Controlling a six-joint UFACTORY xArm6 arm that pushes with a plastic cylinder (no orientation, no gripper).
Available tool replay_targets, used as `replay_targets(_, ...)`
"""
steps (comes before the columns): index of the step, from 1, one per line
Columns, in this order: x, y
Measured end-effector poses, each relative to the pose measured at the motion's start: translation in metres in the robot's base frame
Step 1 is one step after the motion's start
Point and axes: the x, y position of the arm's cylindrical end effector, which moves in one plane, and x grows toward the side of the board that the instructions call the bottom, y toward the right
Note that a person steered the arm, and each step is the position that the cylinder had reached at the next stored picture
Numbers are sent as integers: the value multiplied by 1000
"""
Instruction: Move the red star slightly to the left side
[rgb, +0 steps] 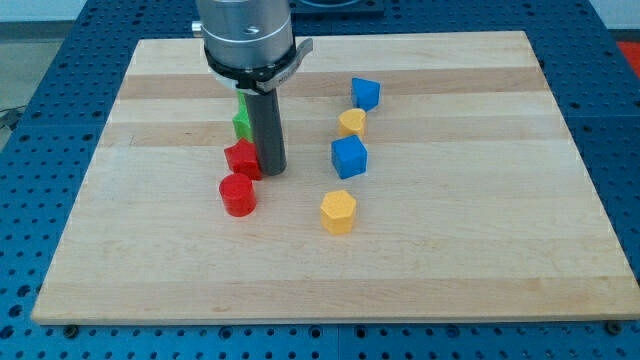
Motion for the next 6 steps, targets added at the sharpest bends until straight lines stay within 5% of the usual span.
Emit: replay_targets(6, -22, 41)
